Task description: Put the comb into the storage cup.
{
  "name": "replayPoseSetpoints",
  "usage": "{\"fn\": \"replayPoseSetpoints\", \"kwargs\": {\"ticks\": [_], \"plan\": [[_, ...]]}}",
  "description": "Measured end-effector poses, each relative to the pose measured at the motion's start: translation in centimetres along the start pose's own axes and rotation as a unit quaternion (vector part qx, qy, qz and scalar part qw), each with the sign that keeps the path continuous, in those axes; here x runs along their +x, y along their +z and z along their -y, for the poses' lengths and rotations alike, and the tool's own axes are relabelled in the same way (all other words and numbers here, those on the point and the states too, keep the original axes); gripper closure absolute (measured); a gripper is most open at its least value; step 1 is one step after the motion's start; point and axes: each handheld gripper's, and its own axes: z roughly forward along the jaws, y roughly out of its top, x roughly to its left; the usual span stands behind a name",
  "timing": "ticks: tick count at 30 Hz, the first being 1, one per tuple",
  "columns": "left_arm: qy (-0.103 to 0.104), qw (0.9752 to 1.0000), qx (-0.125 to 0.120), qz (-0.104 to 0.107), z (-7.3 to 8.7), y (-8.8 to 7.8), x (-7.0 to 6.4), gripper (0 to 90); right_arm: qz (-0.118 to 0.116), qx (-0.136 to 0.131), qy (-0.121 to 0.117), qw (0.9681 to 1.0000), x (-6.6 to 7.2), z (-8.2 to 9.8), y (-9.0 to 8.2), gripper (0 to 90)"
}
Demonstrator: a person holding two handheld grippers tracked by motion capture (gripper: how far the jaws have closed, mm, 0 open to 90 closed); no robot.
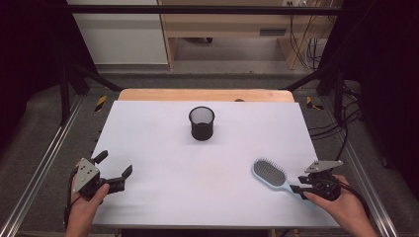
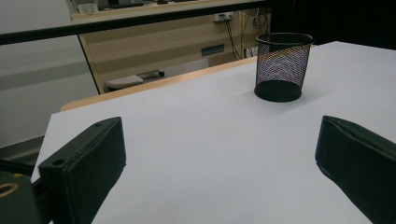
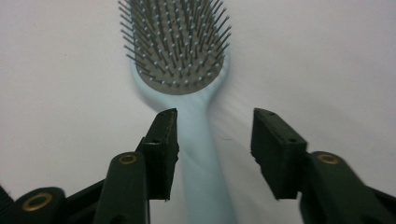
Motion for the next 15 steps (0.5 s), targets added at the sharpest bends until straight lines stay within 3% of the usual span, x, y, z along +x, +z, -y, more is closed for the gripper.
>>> {"fn": "replayPoseSetpoints", "kwargs": {"ticks": [9, 15], "plan": [[0.000, 1.0000, 0.000, 0.000, 0.0, 0.0, 0.0, 1.7, -0.016, 0.020, 0.014, 0.9996, 0.2, 0.1, 1.3, 23.7], [-0.001, 1.0000, 0.000, -0.001, 0.0, 0.0, 0.0, 1.7, -0.035, 0.037, 0.003, 0.9987, 0.4, 0.2, 2.1, 36.0]]}}
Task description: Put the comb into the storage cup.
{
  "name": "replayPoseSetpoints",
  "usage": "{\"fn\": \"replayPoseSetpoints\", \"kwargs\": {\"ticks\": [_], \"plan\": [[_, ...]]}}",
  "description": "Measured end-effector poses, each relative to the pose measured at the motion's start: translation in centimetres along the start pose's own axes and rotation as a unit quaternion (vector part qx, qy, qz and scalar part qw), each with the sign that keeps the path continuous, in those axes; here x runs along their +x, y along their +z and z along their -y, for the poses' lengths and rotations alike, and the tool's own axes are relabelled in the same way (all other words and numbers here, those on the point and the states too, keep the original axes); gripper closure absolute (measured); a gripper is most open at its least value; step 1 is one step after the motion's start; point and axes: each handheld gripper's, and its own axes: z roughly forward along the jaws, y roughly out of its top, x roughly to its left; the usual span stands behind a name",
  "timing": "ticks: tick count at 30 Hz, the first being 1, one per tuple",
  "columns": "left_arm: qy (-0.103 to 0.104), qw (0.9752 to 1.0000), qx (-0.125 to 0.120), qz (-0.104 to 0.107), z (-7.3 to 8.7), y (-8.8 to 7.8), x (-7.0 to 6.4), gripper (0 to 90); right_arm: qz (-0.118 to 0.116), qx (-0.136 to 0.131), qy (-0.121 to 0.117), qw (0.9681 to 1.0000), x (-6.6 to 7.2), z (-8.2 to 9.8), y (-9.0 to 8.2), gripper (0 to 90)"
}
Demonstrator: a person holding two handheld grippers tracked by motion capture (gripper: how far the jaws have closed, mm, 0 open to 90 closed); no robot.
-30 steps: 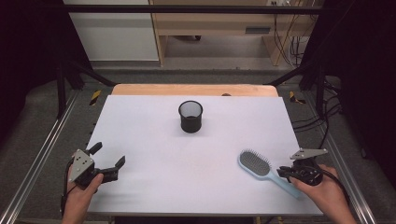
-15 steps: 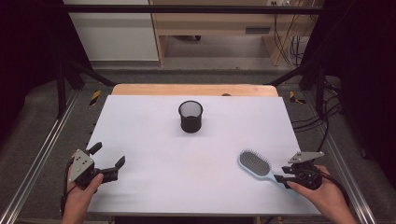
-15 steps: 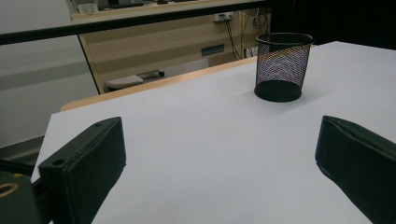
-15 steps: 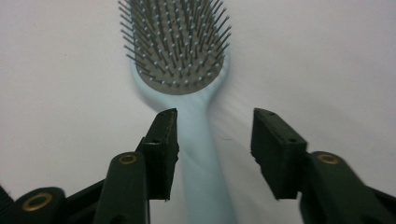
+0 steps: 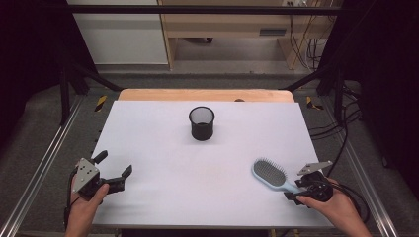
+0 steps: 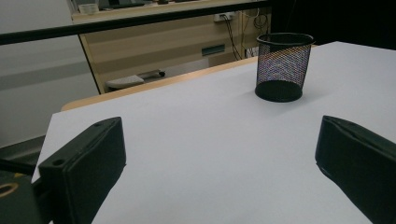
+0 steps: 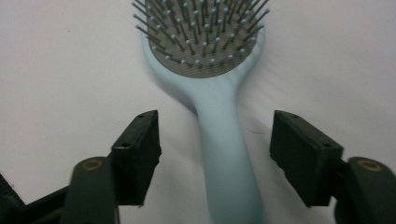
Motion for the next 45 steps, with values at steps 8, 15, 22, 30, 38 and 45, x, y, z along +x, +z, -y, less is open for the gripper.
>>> {"fn": "replayPoseSetpoints", "kwargs": {"ticks": [8, 15, 22, 30, 38, 45], "plan": [[0.001, 1.0000, 0.000, 0.001, 0.0, 0.0, 0.0, 1.7, -0.004, 0.008, -0.013, 0.9999, 0.2, -0.4, 0.4, 52.3], [0.000, 1.0000, 0.000, 0.000, 0.0, 0.0, 0.0, 1.7, 0.021, 0.015, -0.032, 0.9992, 0.4, -0.4, 0.7, 62.2], [0.001, 1.0000, 0.000, 0.002, 0.0, 0.1, -0.1, 1.8, 0.023, 0.021, -0.034, 0.9989, 0.4, -0.6, 0.8, 66.6], [-0.001, 1.0000, -0.001, 0.000, 0.0, 0.0, 0.0, 1.8, 0.027, 0.037, -0.053, 0.9976, 0.7, -1.0, 0.8, 69.4], [0.000, 1.0000, 0.000, 0.000, 0.0, 0.0, 0.0, 1.8, 0.026, 0.019, -0.040, 0.9987, 0.7, -0.8, 0.7, 69.6], [-0.001, 1.0000, -0.001, -0.001, 0.0, 0.0, 0.0, 1.8, 0.026, 0.008, -0.039, 0.9989, 0.6, -1.2, 0.7, 69.6]]}}
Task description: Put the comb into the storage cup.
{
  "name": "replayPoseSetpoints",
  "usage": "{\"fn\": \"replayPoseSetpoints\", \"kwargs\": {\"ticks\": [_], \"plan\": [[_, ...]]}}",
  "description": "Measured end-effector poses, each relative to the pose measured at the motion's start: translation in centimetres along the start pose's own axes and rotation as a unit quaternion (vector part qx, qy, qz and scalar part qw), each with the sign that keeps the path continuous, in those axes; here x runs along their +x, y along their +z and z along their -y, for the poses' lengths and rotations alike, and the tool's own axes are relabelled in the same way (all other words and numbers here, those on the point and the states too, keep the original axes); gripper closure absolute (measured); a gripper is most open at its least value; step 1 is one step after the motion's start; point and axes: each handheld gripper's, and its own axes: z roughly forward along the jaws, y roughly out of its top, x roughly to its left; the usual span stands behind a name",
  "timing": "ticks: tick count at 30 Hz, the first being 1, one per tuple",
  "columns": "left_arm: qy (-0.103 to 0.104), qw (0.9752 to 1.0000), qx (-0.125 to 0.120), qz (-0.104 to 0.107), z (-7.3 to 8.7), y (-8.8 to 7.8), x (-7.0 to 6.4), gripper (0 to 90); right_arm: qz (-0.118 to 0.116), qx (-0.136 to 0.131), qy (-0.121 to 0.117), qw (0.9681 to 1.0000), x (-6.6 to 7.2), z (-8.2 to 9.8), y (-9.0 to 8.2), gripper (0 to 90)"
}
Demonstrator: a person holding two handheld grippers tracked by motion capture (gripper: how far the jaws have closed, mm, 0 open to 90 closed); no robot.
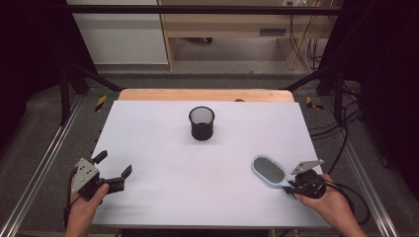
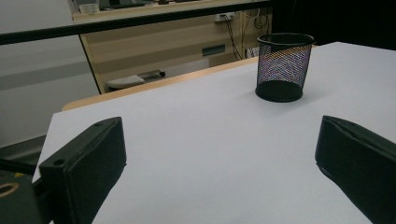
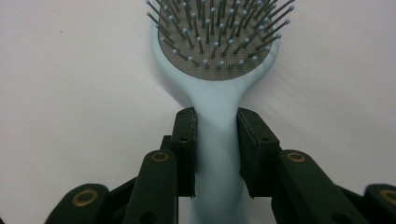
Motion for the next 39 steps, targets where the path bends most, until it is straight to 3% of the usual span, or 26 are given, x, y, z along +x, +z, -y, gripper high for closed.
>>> {"fn": "replayPoseSetpoints", "kwargs": {"ticks": [24, 28, 29, 35, 39], "plan": [[0.000, 1.0000, 0.000, 0.001, 0.0, 0.1, -0.1, 1.8, -0.009, 0.039, 0.010, 0.9991, 0.0, -0.7, 0.5, 68.3], [-0.001, 1.0000, 0.001, 0.002, 0.0, 0.1, -0.1, 1.8, -0.028, 0.049, 0.023, 0.9981, -0.2, -1.0, 0.6, 57.9], [-0.001, 1.0000, 0.001, 0.003, 0.0, 0.1, -0.1, 1.8, -0.030, 0.052, 0.023, 0.9979, -0.2, -1.0, 0.6, 58.8], [-0.001, 1.0000, 0.002, 0.002, 0.0, 0.1, 0.0, 1.8, -0.005, 0.060, 0.005, 0.9982, 0.1, -1.3, 0.7, 69.2], [-0.001, 1.0000, 0.002, 0.001, 0.0, 0.1, 0.0, 1.8, 0.015, 0.056, -0.010, 0.9983, 0.7, -1.3, 0.7, 69.9]]}}
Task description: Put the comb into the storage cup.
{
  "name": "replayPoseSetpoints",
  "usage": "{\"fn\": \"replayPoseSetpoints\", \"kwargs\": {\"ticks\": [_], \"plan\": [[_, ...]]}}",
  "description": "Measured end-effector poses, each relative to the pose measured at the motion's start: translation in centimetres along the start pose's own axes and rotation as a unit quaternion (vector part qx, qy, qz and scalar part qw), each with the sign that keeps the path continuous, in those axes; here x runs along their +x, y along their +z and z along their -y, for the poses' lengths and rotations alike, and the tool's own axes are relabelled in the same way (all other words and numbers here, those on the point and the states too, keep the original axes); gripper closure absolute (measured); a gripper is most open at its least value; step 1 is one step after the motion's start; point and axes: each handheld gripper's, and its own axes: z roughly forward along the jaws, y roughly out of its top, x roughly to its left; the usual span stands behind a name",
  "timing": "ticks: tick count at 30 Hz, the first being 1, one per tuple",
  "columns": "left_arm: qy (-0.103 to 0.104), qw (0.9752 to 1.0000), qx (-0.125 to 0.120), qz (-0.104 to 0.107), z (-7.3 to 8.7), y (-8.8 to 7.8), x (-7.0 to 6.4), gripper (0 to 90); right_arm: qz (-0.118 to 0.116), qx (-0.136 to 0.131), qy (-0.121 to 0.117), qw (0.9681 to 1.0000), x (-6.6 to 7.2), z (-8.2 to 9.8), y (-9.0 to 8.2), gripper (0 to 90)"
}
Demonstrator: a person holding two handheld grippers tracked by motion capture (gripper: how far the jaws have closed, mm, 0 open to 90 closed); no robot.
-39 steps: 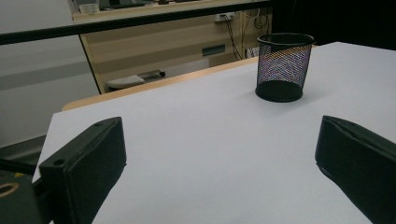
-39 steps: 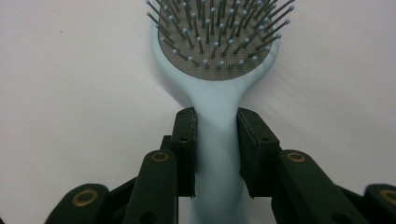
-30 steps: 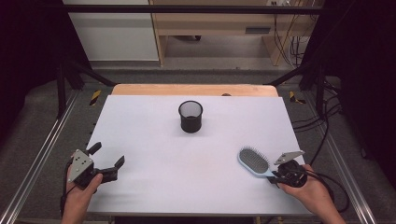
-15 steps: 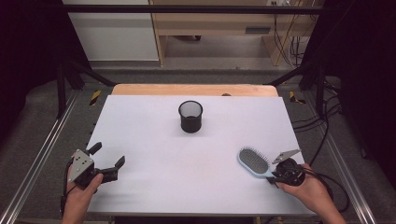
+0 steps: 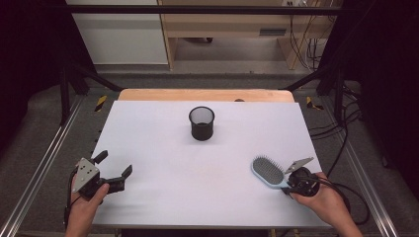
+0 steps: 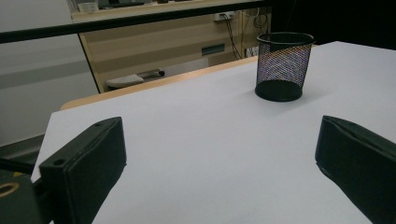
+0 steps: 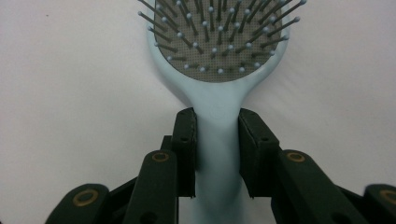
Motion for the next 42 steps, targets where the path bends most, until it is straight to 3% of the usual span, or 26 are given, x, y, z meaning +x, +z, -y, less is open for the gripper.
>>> {"fn": "replayPoseSetpoints", "kwargs": {"ticks": [6, 11, 19, 26, 32, 35, 42], "plan": [[-0.002, 1.0000, 0.000, -0.002, 0.0, 0.0, -0.1, 1.8, 0.013, -0.026, -0.002, 0.9996, 0.2, -0.1, -0.3, 69.9], [-0.004, 1.0000, -0.002, -0.004, 0.0, -0.1, 0.0, 1.8, 0.010, -0.048, 0.001, 0.9988, 0.1, -0.7, -0.1, 69.9], [-0.006, 1.0000, -0.003, -0.004, 0.0, -0.1, 0.0, 1.8, 0.005, -0.101, 0.007, 0.9948, 0.3, -2.2, -0.6, 69.9], [-0.012, 0.9999, -0.011, -0.003, -0.2, -0.3, -0.1, 1.9, 0.005, -0.175, 0.017, 0.9844, 1.0, -4.4, -1.3, 69.9], [-0.022, 0.9995, -0.023, 0.002, -0.5, -0.4, -0.3, 1.9, 0.002, -0.220, 0.016, 0.9753, 2.1, -6.6, -1.2, 69.9], [-0.036, 0.9987, -0.037, 0.007, -0.9, -0.4, -0.7, 1.9, 0.006, -0.245, 0.016, 0.9694, 2.6, -7.4, -0.9, 69.9], [-0.041, 0.9973, -0.054, 0.028, -2.6, 0.6, -2.1, 1.7, 0.006, -0.292, 0.022, 0.9562, 3.5, -9.1, -0.8, 69.9]]}}
